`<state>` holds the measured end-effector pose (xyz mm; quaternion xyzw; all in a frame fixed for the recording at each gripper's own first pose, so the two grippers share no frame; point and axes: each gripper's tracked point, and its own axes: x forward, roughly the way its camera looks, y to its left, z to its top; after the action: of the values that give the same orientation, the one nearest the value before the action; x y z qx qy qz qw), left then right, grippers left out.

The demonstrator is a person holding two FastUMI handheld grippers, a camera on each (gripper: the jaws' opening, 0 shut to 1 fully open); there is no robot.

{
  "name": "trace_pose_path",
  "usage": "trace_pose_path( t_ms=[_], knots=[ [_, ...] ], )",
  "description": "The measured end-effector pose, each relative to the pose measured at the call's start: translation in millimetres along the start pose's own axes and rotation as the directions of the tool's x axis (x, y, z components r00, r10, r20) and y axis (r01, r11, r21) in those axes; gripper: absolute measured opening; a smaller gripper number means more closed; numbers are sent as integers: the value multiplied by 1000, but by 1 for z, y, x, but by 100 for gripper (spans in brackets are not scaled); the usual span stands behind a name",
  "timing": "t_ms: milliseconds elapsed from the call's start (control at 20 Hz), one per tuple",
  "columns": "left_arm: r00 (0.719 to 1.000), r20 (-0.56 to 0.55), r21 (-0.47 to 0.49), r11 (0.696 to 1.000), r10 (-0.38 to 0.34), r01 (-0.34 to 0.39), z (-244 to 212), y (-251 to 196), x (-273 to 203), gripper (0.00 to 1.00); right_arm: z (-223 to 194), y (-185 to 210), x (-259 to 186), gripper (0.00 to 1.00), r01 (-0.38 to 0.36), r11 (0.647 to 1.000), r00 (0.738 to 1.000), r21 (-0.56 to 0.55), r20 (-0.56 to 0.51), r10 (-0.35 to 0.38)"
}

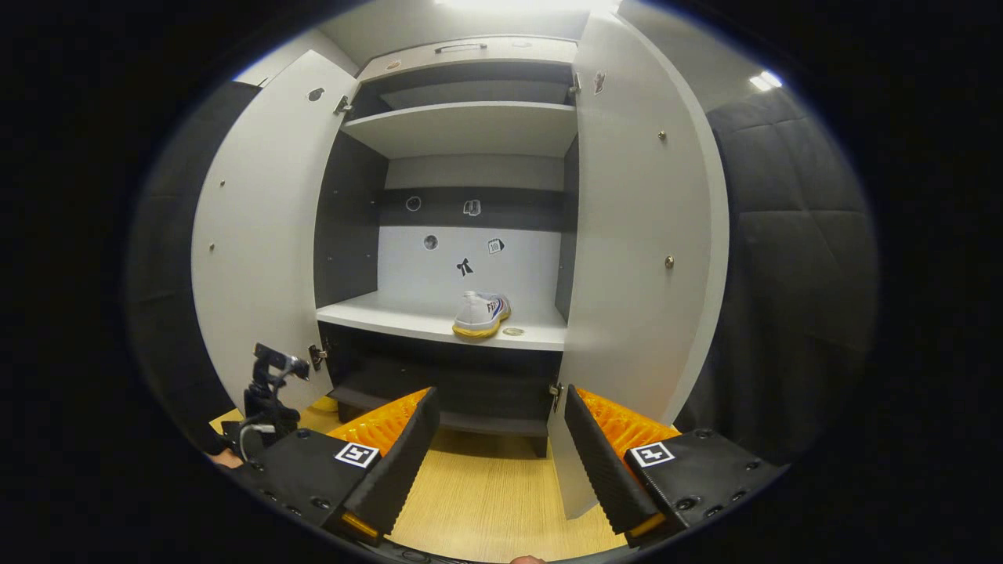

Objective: Grab one shoe with the right hand and put it into the shoe cabinet, grab the other shoe with the left hand and put it into the shoe cabinet; then close the right door with the right hand and the left door with the left hand.

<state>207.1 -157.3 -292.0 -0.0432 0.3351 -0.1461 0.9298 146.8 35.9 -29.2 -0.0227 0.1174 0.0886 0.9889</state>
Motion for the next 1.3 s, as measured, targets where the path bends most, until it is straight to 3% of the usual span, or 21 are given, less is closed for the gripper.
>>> trace_pose_path(
  t_ms=[150, 400, 800, 1300],
  knots=[
    [997, 76, 8, 1000, -12, 11, 35, -3, -31, 1, 2, 1, -3, 100, -7, 1000, 1000, 0, 5, 7],
    [980, 192, -2, 999, -48, 49, 54, 3, -85, 1, 5, -1, -8, 100, -14, 1000, 1000, 4, 17, 14],
    [932, 354, -14, 997, -71, 81, 37, 9, -96, 1, 8, -9, -10, 100, -18, 1000, 999, 14, 27, 18],
    [874, 485, -47, 996, -41, 73, 30, 14, -119, 1, -2, -1, -4, 98, -52, 999, 999, 10, 8, 52]
  ],
)
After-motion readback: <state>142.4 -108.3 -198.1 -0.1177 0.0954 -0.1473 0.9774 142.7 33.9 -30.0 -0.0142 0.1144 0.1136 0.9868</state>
